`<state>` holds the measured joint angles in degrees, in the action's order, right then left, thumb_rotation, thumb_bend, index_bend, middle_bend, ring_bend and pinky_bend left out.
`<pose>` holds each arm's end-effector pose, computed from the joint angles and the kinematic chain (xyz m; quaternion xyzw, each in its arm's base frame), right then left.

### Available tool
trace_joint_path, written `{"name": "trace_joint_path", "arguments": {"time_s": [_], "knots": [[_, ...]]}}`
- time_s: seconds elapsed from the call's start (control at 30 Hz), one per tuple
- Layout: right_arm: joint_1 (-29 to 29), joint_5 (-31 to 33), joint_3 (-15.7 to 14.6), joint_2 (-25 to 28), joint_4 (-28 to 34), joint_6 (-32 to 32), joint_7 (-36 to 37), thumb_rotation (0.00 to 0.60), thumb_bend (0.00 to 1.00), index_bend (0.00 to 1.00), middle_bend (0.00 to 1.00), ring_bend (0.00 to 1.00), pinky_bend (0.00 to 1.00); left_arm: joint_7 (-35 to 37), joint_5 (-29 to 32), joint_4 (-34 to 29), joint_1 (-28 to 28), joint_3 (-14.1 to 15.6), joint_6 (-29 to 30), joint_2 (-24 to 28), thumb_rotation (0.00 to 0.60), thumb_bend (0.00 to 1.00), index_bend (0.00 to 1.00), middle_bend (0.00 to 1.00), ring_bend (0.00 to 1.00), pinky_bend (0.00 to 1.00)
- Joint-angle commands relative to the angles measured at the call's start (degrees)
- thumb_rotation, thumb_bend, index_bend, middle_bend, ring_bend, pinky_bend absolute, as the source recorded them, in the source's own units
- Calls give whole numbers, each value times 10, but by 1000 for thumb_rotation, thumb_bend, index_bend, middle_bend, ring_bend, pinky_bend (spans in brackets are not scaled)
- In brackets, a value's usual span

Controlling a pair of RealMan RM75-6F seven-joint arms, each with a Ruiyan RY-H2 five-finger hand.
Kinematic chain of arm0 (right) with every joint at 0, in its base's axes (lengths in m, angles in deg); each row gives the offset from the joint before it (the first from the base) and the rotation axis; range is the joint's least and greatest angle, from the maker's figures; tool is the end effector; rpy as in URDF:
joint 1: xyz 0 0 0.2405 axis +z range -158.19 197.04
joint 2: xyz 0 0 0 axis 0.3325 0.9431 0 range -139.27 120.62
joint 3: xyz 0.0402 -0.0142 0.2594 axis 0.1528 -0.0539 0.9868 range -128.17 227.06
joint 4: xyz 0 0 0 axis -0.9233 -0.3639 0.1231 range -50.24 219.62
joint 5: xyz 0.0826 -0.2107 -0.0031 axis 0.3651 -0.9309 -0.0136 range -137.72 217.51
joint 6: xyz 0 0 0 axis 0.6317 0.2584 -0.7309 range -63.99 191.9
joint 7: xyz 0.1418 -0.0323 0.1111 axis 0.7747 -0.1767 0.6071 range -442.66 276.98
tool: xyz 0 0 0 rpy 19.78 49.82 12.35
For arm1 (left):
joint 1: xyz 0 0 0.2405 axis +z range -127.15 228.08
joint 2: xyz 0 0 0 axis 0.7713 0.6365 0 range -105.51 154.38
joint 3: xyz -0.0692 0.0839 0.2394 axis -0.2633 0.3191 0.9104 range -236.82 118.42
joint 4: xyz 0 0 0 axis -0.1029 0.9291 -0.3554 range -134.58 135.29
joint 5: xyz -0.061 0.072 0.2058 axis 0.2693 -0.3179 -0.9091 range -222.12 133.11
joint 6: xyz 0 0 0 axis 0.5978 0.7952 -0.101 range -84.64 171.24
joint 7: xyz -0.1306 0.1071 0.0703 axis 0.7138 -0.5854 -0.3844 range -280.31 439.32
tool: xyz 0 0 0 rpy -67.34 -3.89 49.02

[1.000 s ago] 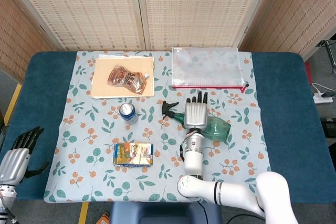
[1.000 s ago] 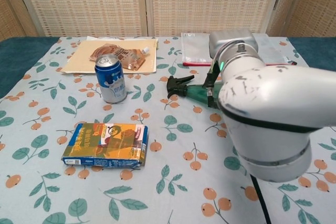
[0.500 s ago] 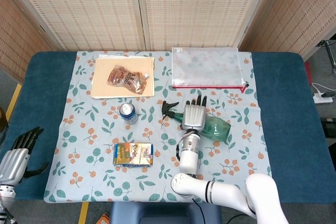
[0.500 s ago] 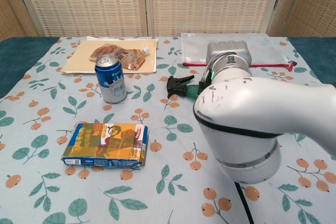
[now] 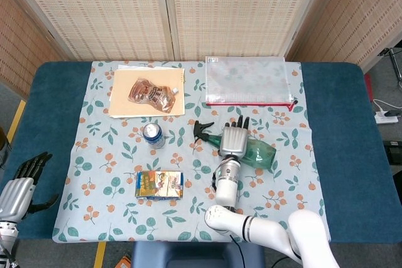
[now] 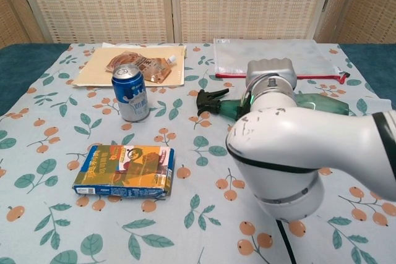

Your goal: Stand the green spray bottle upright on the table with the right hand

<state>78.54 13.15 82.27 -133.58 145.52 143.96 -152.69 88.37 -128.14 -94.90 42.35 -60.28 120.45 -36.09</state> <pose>-0.0747 -0.4129 -0.1231 0.6181 -0.4031 0.1761 0.6515 -0.3255 0.2306 0.1373 -0.5913 -0.4709 -0.3860 0.5288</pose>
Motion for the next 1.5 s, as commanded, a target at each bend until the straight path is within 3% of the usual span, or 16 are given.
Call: {"name": "trace_joint_path", "arguments": {"time_s": [0.03, 0.73, 1.2, 1.5], "knots": [[2, 0, 2, -3, -7, -1, -1, 600, 0, 334, 278, 3, 0, 1, 0, 0, 0, 0, 0, 0, 600, 231, 0, 0, 0, 0], [0, 23, 14, -23, -54, -2, -37, 600, 0, 309, 291, 6, 0, 5, -3, 2, 0, 2, 2, 0, 600, 231, 0, 0, 0, 0], [1, 19, 17, -29, -65, -1, -47, 600, 0, 409, 368, 68, 0, 7, -2, 1, 0, 2, 2, 1, 600, 231, 0, 0, 0, 0], [-3, -26, 2, -10, -43, -5, -20, 600, 0, 493, 427, 132, 0, 10, -1, 1, 0, 2, 1, 1, 600, 231, 0, 0, 0, 0]]}}
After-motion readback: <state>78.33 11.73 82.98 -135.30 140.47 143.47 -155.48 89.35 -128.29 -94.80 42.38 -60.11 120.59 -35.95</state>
